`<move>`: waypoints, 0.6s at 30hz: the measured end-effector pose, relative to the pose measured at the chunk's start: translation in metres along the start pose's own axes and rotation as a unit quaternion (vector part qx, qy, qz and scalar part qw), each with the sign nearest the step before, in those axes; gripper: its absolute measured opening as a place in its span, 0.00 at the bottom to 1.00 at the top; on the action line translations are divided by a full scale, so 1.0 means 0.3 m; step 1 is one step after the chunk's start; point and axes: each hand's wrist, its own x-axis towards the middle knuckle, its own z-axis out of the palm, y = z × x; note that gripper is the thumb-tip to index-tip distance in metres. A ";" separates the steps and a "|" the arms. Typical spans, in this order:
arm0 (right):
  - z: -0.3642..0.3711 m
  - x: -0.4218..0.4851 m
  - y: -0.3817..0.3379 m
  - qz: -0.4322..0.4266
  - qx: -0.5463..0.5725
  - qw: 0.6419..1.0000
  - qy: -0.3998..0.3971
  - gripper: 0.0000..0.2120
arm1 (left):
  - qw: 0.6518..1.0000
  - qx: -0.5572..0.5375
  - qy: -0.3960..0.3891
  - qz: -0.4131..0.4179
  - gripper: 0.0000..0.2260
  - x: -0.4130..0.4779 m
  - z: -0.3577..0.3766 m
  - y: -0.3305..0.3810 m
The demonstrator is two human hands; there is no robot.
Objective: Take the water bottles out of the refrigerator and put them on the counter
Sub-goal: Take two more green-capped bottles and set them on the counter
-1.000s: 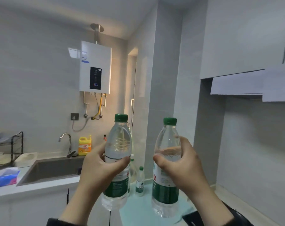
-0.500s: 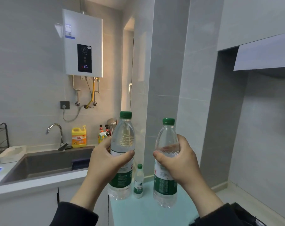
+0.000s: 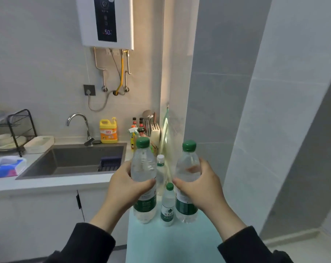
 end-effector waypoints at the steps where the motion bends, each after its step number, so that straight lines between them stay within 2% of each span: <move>1: 0.029 0.016 0.044 0.012 -0.004 1.000 -0.010 0.27 | 1.000 0.012 -0.002 -0.011 0.26 0.014 0.016 -0.051; 4: 0.132 0.067 0.195 0.051 -0.036 0.998 -0.032 0.26 | 0.996 0.070 -0.007 -0.058 0.24 0.060 0.069 -0.228; 9: 0.292 0.094 0.409 0.124 -0.064 0.988 -0.064 0.36 | 0.980 0.145 -0.044 -0.131 0.25 0.092 0.127 -0.497; 12: 0.369 0.081 0.492 0.163 -0.066 0.981 -0.081 0.41 | 0.974 0.169 -0.061 -0.141 0.23 0.088 0.151 -0.609; 18: 0.511 0.043 0.590 0.186 -0.065 0.973 -0.120 0.39 | 0.965 0.179 -0.084 -0.170 0.26 0.082 0.184 -0.767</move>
